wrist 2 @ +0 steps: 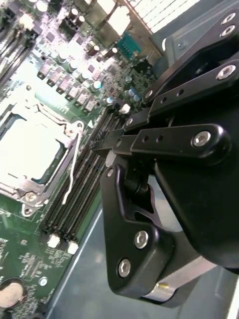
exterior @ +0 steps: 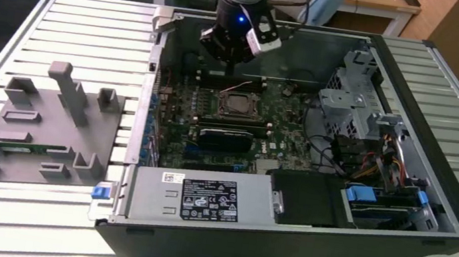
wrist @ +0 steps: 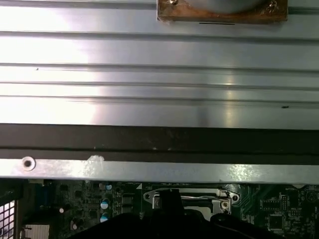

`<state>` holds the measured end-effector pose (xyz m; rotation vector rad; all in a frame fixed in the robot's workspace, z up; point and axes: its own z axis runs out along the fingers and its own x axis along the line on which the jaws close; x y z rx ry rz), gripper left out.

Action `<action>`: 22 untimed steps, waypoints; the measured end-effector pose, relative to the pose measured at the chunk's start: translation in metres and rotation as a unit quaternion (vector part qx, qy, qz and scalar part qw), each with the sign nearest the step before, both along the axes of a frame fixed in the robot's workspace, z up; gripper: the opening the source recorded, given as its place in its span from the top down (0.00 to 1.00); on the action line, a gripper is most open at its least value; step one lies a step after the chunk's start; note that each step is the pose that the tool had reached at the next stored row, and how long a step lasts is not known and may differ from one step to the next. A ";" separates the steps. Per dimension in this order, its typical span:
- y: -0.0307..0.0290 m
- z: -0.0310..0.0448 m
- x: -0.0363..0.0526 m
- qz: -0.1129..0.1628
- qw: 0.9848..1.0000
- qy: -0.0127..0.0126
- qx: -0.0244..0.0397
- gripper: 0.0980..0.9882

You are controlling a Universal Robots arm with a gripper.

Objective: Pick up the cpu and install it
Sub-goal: 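Install the first cpu locking lever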

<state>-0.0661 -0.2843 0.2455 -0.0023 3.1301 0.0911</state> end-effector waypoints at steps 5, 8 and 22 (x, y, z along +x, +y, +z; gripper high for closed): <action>0.0025 -0.0042 0.0020 0.000 1.000 0.000 -0.011 0.98; 0.0028 -0.0066 0.0059 0.002 1.000 0.000 -0.011 0.98; 0.0073 -0.0217 0.0187 0.004 1.000 0.000 -0.012 0.98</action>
